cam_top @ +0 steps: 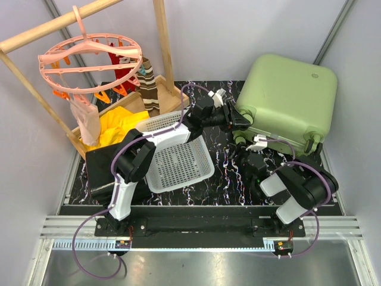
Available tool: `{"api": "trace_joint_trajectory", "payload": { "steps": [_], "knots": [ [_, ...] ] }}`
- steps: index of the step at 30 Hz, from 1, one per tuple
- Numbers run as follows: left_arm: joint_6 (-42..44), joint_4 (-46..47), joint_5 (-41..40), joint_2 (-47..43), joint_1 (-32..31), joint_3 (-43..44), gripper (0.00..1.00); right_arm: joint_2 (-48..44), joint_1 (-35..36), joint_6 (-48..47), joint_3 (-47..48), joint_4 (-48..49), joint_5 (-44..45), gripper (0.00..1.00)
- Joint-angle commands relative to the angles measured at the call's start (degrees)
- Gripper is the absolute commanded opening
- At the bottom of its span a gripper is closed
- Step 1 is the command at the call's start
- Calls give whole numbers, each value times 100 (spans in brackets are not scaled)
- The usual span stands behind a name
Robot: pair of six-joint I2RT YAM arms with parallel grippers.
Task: Open, take out, and arrange the luggage
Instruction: Unzip the luggage
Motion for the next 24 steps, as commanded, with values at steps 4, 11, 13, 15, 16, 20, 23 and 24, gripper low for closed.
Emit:
{"api": "trace_joint_trajectory", "payload": {
  "steps": [4, 11, 13, 15, 16, 20, 23, 24],
  "knots": [
    [-894, 2032, -46, -467, -101, -28, 0, 251, 226, -583, 310, 1875, 862, 57],
    [-1167, 2314, -600, -731, -355, -302, 0, 84, 226, -944, 407, 1875, 1125, 57],
    [-1246, 2358, -732, -749, -478, -267, 0, 110, 226, -944, 442, 1867, 1143, 58],
    [-1360, 2437, -890, -766, -601, -284, 0, 66, 226, -900, 416, 1875, 1169, 58],
    [-1404, 2480, -952, -775, -645, -292, 0, -3, 226, -891, 399, 1875, 1196, 58],
    [-1536, 2648, -1119, -766, -900, -258, 0, -250, 226, -970, 302, 1867, 1389, 58],
    [-1633, 2753, -1172, -740, -1058, -222, 0, -452, 226, -1058, 127, 1867, 1695, 58],
    [-1659, 2779, -1215, -749, -1102, -231, 0, -487, 217, -1076, 91, 1867, 1801, 58]
  ]
}}
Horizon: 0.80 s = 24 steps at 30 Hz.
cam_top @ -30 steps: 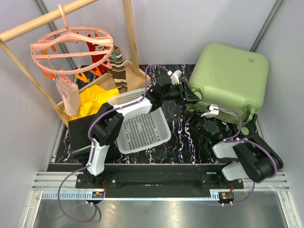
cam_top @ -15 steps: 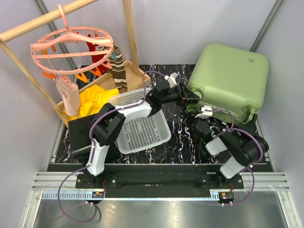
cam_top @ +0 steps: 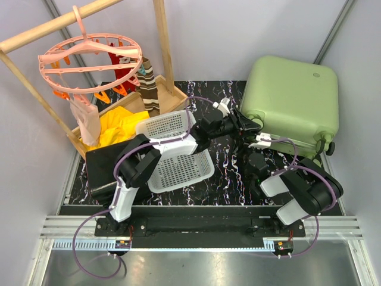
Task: Open, take out, and arrange the luggage
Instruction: Unzip the luggage
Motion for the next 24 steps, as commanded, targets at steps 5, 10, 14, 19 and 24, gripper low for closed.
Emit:
{"api": "trace_joint_trajectory", "payload": {
  "steps": [5, 10, 14, 19, 24],
  "knots": [
    [-418, 1950, -217, -769, -546, 22, 0, -313, 36, -309, -80, 1563, 918, 58],
    [-593, 2143, -315, -857, -625, -40, 0, -251, 36, -204, 8, 1563, 989, 58],
    [-726, 2284, -306, -883, -678, 3, 0, -321, 36, -239, 87, 1554, 1042, 57],
    [-542, 2196, -280, -945, -704, 83, 0, -269, 36, -160, 210, 1554, 998, 40],
    [-506, 2266, -297, -927, -608, -198, 0, -356, 44, -203, 96, 1554, 910, 8]
  ]
}}
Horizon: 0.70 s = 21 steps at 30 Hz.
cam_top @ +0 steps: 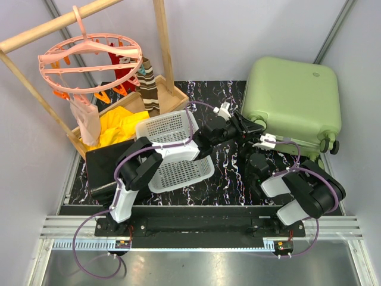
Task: Open, take out, and arrange the luggage
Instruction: Unzip the luggage
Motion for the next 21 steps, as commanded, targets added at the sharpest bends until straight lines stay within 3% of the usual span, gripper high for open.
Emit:
{"api": "trace_joint_trajectory", "payload": {
  "steps": [1, 10, 13, 15, 17, 18, 19, 20, 21],
  "knots": [
    [-67, 1781, 444, -846, -247, 36, 0, -192, 32, -77, 39, 1515, 151, 6],
    [503, 1870, 540, -1075, 218, -369, 0, -965, 31, -445, -681, 1541, 882, 1],
    [881, 1685, 786, -1014, 412, -325, 0, -1545, 40, -359, -953, 1183, 751, 7],
    [1222, 1449, 1102, -961, 509, -238, 0, -2253, 31, -218, -1033, 709, 689, 16],
    [1487, 1194, 1391, -882, 518, -106, 0, -2966, 31, -86, -833, -957, 461, 28],
    [1723, 975, 1489, -855, 518, -62, 0, -3797, 23, 297, -614, -1956, 295, 34],
    [1830, 886, 1594, -846, 509, -1, 0, -4179, 23, 501, -55, -4011, 41, 39],
    [1936, 824, 1682, -864, 500, -26, 0, -4453, 14, 642, 116, -4501, -5, 43],
    [2163, 728, 1674, -925, 500, -96, 2, -4873, 5, 731, 257, -4837, -145, 55]
  ]
}}
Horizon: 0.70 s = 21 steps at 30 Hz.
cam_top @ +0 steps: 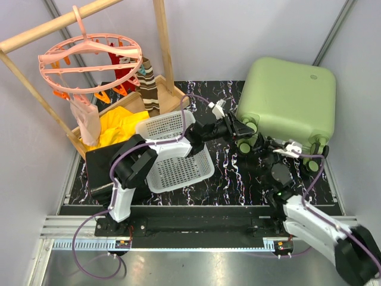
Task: Open, take out, and arrange the luggage
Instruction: Unzip the luggage
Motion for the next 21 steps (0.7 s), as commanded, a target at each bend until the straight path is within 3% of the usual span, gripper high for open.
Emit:
{"api": "trace_joint_trajectory", "payload": {
  "steps": [1, 2, 4, 8, 15, 17, 21],
  "knots": [
    [1176, 646, 719, -792, 24, 249, 7, -1454, -12, 707, 1340, -3968, -835, 58],
    [1352, 541, 588, -949, 24, 204, 17, -1577, -4, 734, 1562, -4377, -1013, 62],
    [1923, 233, 500, -1117, 15, 108, 24, -1571, -21, 857, 2271, -5394, -1277, 77],
    [2136, 320, 666, -1223, 41, 20, 52, -536, -197, 1531, 3285, -6507, -2208, 88],
    [776, 2594, 1580, -688, 120, -60, 56, -58, -1233, 2624, 3533, -6447, -4237, 96],
    [320, 3217, 1668, -573, 120, -16, 57, -67, -1523, 2720, 3524, -6464, -4415, 97],
    [18, 3598, 1668, -441, 120, -7, 58, -67, -1779, 2826, 3524, -6421, -4758, 96]
  ]
}}
